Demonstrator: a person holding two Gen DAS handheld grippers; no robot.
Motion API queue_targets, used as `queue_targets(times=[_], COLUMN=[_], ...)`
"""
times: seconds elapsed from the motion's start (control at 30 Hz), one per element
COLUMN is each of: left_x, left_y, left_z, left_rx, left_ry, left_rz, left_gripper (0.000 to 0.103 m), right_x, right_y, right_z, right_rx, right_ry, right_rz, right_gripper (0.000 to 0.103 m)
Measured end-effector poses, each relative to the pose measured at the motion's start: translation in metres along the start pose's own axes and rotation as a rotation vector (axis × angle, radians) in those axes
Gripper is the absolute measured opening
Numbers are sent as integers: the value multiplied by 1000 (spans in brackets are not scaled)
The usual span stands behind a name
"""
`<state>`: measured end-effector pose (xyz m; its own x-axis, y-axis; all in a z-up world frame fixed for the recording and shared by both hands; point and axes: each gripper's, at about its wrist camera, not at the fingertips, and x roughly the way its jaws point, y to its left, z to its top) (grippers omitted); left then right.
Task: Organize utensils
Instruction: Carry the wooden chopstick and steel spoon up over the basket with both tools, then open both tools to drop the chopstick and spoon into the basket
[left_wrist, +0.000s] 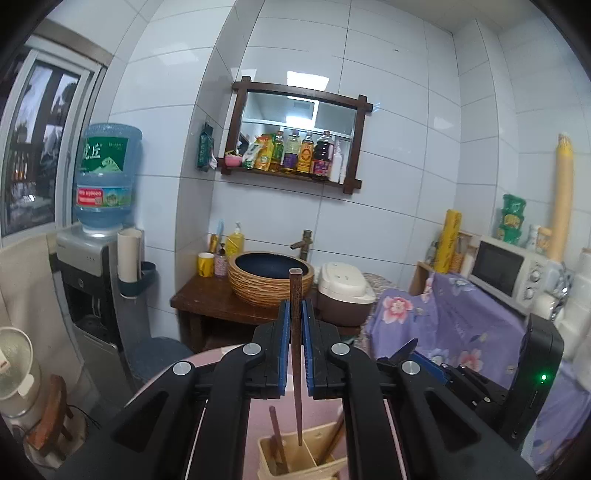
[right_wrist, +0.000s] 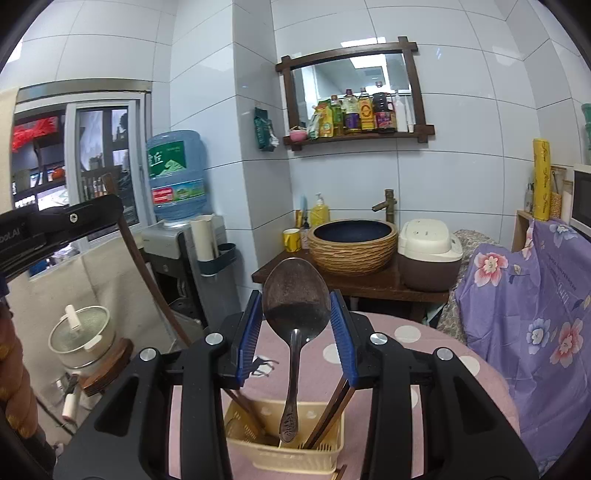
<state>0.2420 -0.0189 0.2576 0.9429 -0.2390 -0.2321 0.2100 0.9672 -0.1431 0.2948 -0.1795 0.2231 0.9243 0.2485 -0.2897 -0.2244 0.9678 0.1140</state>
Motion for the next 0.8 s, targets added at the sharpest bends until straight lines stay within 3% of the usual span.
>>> queue_targets(times=[0.27, 0.5, 0.67, 0.8], left_x=[50, 76, 78, 75], left_y=[9, 17, 15, 13], left_z=[-69, -123, -137, -134], left_rx=[-3, -26, 0, 8], left_ry=[129, 251, 237, 252], left_rz=[42, 28, 47, 10], left_gripper=[8, 8, 8, 9], right_x=[49, 62, 68, 65], right_y=[-10, -2, -2, -1], right_z=[-68, -125, -143, -150], right_rx=[-3, -65, -76, -92], right_ry=[54, 112, 147, 142], right_rz=[-67, -103, -113, -119], right_gripper=[38, 38, 38, 41])
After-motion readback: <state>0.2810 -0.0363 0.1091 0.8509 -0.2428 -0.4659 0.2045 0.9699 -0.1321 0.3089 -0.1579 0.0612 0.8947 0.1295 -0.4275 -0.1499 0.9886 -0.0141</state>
